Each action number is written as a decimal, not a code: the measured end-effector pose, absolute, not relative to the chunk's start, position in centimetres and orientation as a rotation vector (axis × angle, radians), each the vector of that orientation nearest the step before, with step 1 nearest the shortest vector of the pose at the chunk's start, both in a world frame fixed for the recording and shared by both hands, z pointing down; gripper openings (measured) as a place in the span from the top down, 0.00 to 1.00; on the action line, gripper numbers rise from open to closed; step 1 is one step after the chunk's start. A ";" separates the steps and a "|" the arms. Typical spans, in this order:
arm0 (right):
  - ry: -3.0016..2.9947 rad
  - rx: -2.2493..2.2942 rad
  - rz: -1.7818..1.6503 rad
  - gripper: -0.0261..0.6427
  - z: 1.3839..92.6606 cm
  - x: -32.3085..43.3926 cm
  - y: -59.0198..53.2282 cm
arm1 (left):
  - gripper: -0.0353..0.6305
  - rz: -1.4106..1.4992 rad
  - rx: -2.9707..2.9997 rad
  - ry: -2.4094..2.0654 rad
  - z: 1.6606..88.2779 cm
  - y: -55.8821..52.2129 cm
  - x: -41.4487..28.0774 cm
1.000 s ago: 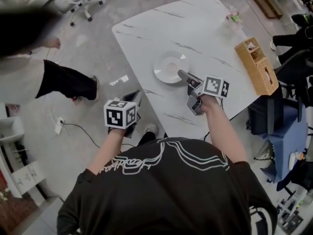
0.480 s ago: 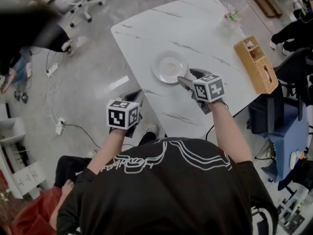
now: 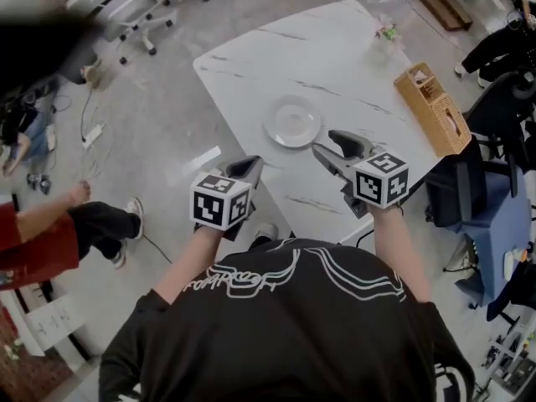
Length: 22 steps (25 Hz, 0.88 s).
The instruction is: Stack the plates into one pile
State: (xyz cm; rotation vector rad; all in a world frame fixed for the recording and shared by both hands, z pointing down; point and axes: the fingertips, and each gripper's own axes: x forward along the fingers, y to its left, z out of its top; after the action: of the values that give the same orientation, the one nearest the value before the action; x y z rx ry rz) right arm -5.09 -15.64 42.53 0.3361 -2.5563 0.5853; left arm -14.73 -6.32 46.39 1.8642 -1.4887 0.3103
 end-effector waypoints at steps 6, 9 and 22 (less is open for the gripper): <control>-2.711 0.308 0.569 0.84 37.2 -5.3 -11.7 | 0.91 0.259 2.028 -1.437 41.8 -6.4 -13.4; -2.746 0.289 0.461 0.89 35.8 -5.1 -10.0 | 0.91 0.296 2.097 -1.457 40.2 -5.9 -13.4; -2.816 0.406 0.370 0.92 34.5 -5.0 -7.7 | 0.91 0.234 2.179 -1.485 37.0 -3.9 -15.4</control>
State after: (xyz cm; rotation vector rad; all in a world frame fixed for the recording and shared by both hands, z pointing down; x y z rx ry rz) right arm -5.03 -7.73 34.48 0.4056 -2.8157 0.3704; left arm -15.36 -3.92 37.03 2.1789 -1.4851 0.2336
